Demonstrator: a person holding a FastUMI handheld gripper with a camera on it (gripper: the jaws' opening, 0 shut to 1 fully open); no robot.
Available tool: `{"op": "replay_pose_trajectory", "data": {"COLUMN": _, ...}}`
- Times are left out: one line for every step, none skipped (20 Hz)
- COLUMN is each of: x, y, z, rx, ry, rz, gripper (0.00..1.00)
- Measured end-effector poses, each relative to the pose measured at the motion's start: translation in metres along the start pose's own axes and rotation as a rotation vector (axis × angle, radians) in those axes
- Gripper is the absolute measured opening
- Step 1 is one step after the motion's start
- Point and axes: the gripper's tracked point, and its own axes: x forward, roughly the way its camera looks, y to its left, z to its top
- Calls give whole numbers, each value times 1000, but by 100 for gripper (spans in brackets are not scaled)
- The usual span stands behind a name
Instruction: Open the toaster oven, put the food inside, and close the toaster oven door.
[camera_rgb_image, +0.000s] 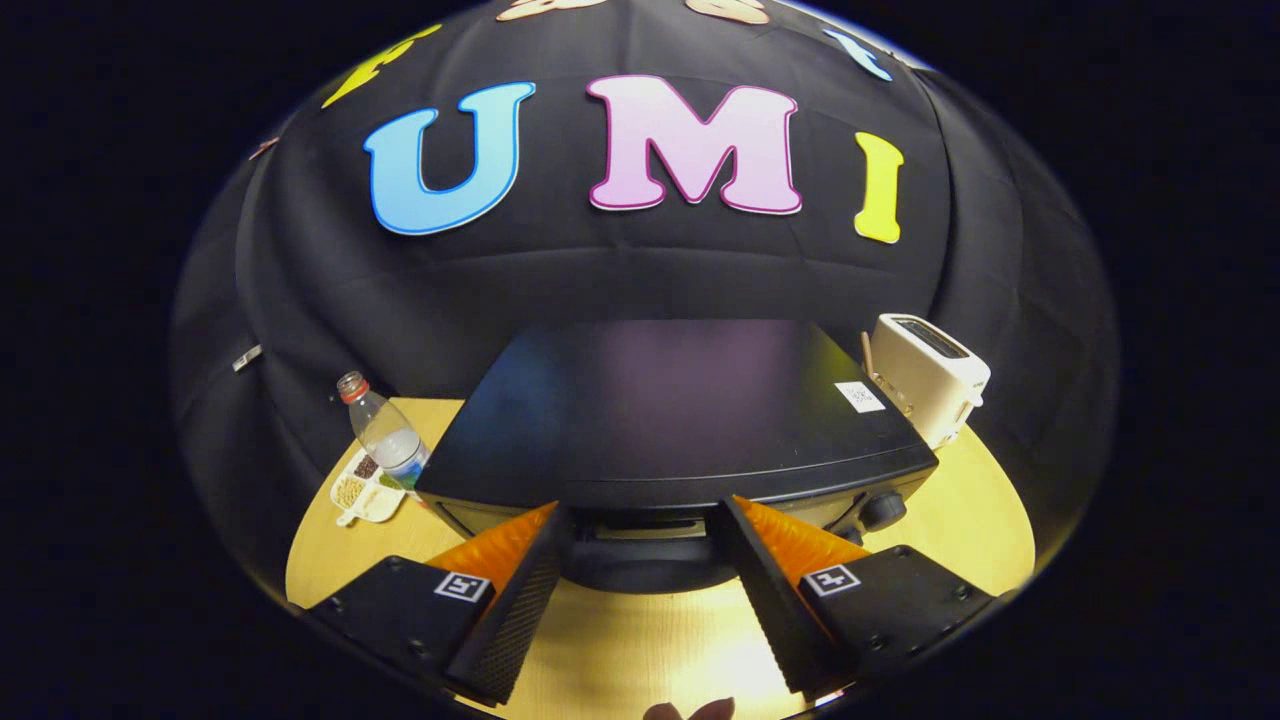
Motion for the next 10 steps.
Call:
{"op": "replay_pose_trajectory", "data": {"x": -3, "y": 0, "z": 1, "rx": -16, "ry": -8, "rz": 0, "gripper": 97}}
{"op": "replay_pose_trajectory", "data": {"x": -7, "y": 0, "z": -3, "rx": -17, "ry": -9, "rz": 1, "gripper": 98}}
{"op": "replay_pose_trajectory", "data": {"x": -13, "y": 0, "z": -7, "rx": -7, "ry": -7, "rz": 3, "gripper": 98}}
{"op": "replay_pose_trajectory", "data": {"x": -19, "y": -1, "z": -13, "rx": 4, "ry": -3, "rz": 4, "gripper": 98}}
{"op": "replay_pose_trajectory", "data": {"x": -25, "y": -2, "z": -20, "rx": 3, "ry": -2, "rz": 5, "gripper": 98}}
{"op": "replay_pose_trajectory", "data": {"x": -30, "y": -3, "z": -27, "rx": 0, "ry": -1, "rz": 5, "gripper": 98}}
{"op": "replay_pose_trajectory", "data": {"x": -35, "y": -4, "z": -36, "rx": 0, "ry": 3, "rz": 6, "gripper": 98}}
{"op": "replay_pose_trajectory", "data": {"x": -40, "y": -4, "z": -48, "rx": 4, "ry": 16, "rz": 7, "gripper": 99}}
{"op": "replay_pose_trajectory", "data": {"x": -47, "y": -5, "z": -60, "rx": 7, "ry": 30, "rz": 5, "gripper": 99}}
{"op": "replay_pose_trajectory", "data": {"x": -51, "y": -6, "z": -66, "rx": 3, "ry": 23, "rz": 7, "gripper": 100}}
